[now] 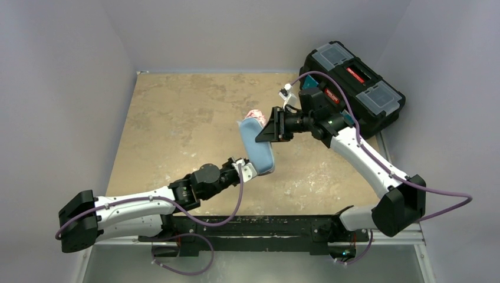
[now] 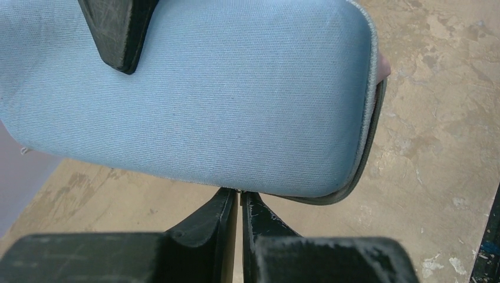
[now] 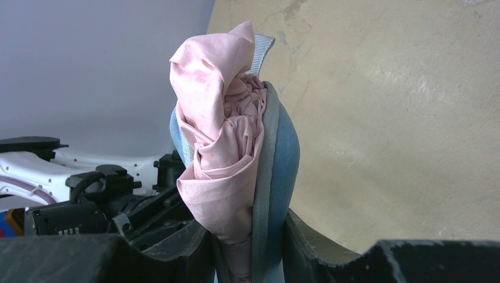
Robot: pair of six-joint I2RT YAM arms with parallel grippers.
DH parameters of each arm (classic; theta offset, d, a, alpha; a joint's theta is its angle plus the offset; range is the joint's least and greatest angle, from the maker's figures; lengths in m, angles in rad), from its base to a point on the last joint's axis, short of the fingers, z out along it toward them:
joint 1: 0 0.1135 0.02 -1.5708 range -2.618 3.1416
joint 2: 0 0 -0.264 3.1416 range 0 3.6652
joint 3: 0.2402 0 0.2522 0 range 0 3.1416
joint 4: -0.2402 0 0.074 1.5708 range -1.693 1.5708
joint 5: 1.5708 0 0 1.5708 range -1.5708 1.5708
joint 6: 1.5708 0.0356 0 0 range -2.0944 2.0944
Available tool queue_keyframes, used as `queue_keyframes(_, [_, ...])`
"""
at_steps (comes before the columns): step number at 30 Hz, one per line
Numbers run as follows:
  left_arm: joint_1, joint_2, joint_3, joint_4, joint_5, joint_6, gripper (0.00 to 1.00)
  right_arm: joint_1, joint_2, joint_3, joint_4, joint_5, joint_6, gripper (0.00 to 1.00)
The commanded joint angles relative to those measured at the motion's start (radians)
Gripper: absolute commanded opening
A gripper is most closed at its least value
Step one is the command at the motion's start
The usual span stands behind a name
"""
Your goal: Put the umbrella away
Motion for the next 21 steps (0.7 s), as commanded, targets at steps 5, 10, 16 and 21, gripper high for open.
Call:
queue_keyframes(5, [0.001, -0.024, 0.023, 0.126, 0.061, 0.047, 0.00, 0.007, 0.038, 0.006, 0.023, -0.069, -0.027, 0.00])
queue_keyframes(10, [0.035, -0.062, 0.012, 0.088, 0.021, 0.022, 0.00, 0.006, 0.050, 0.035, 0.002, -0.063, -0.029, 0.00])
queue_keyframes(16, [0.089, -0.087, -0.002, 0.078, 0.038, -0.007, 0.00, 0.007, 0.050, 0.019, 0.020, -0.082, -0.015, 0.00])
queue_keyframes(21, [0.089, -0.102, -0.006, 0.045, 0.079, -0.020, 0.00, 0.006, 0.047, 0.004, 0.073, -0.059, 0.016, 0.00])
